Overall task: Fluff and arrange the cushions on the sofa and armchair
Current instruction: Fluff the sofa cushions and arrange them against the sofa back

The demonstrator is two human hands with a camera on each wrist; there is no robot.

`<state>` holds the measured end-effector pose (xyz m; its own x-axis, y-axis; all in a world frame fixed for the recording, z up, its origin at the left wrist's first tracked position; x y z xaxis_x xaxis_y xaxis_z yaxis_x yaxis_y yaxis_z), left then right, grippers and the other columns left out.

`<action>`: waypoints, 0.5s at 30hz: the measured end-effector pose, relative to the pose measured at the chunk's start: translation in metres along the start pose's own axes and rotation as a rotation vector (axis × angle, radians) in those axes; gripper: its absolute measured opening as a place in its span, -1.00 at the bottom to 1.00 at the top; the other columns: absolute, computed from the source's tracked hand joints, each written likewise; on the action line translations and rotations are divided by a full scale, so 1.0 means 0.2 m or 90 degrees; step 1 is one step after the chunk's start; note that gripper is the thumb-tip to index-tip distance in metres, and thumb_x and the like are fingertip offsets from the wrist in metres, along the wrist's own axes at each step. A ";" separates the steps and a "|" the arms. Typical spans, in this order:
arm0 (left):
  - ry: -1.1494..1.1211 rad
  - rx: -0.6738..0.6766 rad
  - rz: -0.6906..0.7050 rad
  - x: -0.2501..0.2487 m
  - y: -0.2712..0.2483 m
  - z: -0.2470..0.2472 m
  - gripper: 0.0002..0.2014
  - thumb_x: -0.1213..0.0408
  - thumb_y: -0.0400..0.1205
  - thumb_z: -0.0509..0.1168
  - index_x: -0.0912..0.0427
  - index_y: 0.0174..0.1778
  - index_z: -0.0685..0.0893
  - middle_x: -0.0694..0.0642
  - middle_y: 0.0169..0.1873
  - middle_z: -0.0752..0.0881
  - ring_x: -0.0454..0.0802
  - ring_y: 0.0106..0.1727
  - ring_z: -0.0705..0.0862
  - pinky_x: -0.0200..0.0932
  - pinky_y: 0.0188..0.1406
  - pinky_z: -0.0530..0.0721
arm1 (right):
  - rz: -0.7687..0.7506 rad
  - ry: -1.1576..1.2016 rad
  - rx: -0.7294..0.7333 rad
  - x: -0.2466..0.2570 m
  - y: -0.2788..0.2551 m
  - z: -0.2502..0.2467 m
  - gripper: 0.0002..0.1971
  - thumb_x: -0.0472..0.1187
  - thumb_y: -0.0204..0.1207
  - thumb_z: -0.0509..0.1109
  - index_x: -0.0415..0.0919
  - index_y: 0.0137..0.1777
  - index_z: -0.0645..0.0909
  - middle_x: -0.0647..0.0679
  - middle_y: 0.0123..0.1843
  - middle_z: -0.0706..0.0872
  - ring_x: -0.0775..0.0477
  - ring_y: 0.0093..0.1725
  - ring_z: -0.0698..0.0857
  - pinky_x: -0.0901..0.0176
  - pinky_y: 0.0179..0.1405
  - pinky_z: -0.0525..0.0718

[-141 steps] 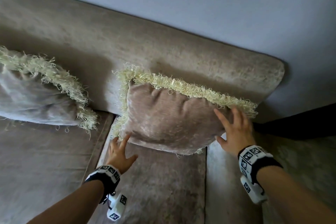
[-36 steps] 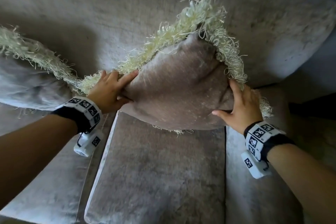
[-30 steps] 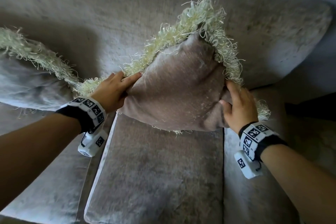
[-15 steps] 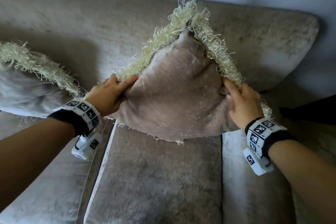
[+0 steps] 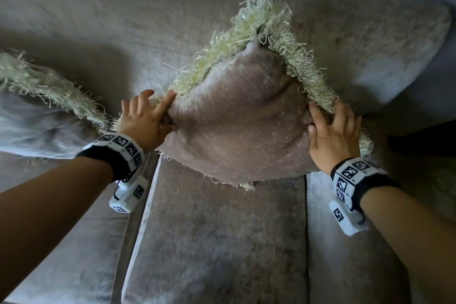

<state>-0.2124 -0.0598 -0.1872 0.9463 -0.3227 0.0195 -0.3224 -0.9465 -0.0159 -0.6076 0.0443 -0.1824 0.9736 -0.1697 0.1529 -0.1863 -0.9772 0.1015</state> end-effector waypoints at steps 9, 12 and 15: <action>-0.028 0.071 -0.008 -0.03 -0.19 -0.25 -0.12 -0.17 0.55 0.30 -0.21 0.67 -0.10 0.31 0.44 0.33 0.35 0.31 0.45 0.30 0.38 0.42 | 0.025 0.027 0.042 0.14 -0.23 -0.35 -0.44 -0.11 0.55 0.36 0.03 0.56 0.36 -0.21 0.60 0.23 -0.38 0.56 0.16 -0.41 0.53 0.22; -0.081 0.094 -0.012 -0.05 -0.28 -0.33 -0.18 -0.15 0.58 0.27 -0.23 0.66 -0.07 0.24 0.43 0.34 0.29 0.34 0.45 0.23 0.31 0.52 | 0.023 0.013 0.075 0.19 -0.32 -0.48 -0.45 -0.06 0.59 0.32 -0.04 0.58 0.35 -0.26 0.53 0.39 -0.36 0.50 0.31 -0.30 0.48 0.31; -0.118 0.097 0.007 -0.06 -0.33 -0.48 -0.28 -0.12 0.61 0.23 -0.24 0.65 0.04 0.18 0.40 0.40 0.23 0.34 0.46 0.17 0.23 0.59 | 0.008 0.020 0.090 0.25 -0.37 -0.65 -0.46 -0.06 0.61 0.29 -0.06 0.59 0.33 -0.21 0.46 0.52 -0.30 0.44 0.45 -0.25 0.41 0.41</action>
<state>-0.2053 0.0057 -0.0901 0.9353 -0.3128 -0.1653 -0.3390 -0.9260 -0.1661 -0.5634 0.1244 -0.0541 0.9664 -0.1799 0.1838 -0.1756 -0.9837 -0.0394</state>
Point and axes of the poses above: each hand's wrist, its own y-axis towards the middle knuckle, its own z-axis out of the palm, x = y × z, the point moved 6 cm from there along y, towards the middle knuckle
